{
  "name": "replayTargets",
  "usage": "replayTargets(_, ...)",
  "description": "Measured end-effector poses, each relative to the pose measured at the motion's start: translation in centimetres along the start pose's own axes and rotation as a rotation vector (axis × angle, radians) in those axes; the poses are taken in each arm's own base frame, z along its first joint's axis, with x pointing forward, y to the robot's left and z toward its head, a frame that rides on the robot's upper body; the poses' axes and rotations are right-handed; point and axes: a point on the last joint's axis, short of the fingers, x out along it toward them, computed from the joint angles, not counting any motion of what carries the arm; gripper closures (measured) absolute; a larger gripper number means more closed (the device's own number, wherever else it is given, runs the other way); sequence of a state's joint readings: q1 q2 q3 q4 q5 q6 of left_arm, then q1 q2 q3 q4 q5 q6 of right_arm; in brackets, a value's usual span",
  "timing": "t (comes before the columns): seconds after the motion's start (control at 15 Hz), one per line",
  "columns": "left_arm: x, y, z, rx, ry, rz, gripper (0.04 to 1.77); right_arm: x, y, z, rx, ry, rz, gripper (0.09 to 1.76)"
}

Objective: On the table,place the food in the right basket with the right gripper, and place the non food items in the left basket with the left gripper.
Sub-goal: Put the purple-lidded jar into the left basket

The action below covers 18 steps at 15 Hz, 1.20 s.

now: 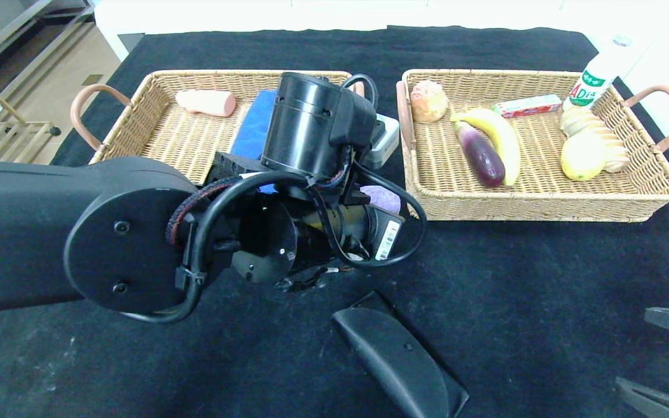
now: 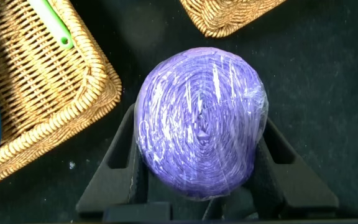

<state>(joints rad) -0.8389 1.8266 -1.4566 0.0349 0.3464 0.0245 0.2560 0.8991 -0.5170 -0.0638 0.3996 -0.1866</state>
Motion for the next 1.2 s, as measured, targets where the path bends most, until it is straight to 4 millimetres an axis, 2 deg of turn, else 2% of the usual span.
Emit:
replayTargets(0.53, -0.6, 0.1, 0.2, -0.009, -0.006, -0.021, 0.92, 0.1, 0.0, -0.2, -0.004, 0.009, 0.002, 0.14)
replayTargets(0.87, -3.6, 1.2, 1.5, -0.113, -0.071, -0.1, 0.93, 0.3, 0.0, -0.4, -0.004, 0.021, 0.004, 0.14)
replayTargets(1.2, -6.2, 3.2, 2.4, -0.171, -0.13, -0.114, 0.93, 0.4, -0.1, -0.5, -0.002, 0.026, 0.006, 0.14)
